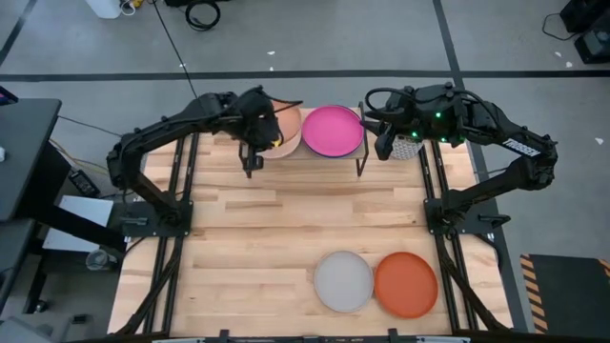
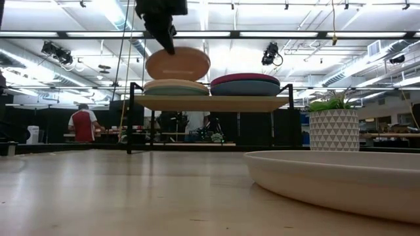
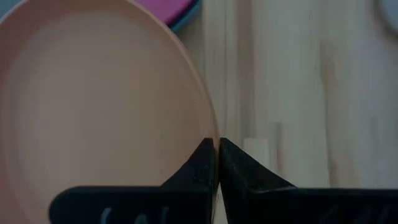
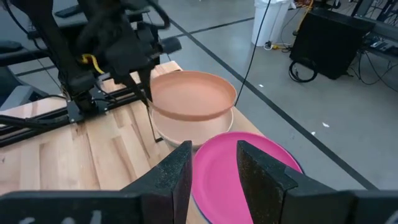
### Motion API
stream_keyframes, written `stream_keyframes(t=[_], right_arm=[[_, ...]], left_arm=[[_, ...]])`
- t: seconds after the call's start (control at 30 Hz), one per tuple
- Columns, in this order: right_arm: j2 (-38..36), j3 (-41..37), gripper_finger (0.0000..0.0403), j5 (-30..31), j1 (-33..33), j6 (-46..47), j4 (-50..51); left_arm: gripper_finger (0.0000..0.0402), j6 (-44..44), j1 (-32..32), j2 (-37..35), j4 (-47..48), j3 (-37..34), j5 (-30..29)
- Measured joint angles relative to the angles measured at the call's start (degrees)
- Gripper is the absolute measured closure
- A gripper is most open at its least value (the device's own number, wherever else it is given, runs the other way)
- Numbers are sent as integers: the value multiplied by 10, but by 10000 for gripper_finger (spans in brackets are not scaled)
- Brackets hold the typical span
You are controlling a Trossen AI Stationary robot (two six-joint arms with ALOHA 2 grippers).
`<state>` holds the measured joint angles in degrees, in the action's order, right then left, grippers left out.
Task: Place and stack plates onto a shelf
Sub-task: Stack the brown plate on top of the light orange plate on the shelf, then stack the gray plate on top of the brown plate on the shelf
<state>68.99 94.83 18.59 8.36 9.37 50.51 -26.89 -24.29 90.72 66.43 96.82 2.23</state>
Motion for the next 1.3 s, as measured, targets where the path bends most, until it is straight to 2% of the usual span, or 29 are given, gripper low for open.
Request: stream_keyframes(t=[0.17,0.5,0.87,1.23,1.3], right_arm=[[0,0,271,0,0,0,-16],[0,0,271,0,0,0,-17],[0,0,271,-1,0,-1,-17],[0,0,271,-3,-1,-1,-17],[0,0,271,-3,-1,-1,-16]], left_arm=[[387,-25,-1,23,18,0,-25],[387,-22,-3,46,26,-1,-24],[384,3,-1,47,-9,-45,-27],[253,7,-1,41,-28,-35,-31],[241,9,5,31,-26,-18,-10]])
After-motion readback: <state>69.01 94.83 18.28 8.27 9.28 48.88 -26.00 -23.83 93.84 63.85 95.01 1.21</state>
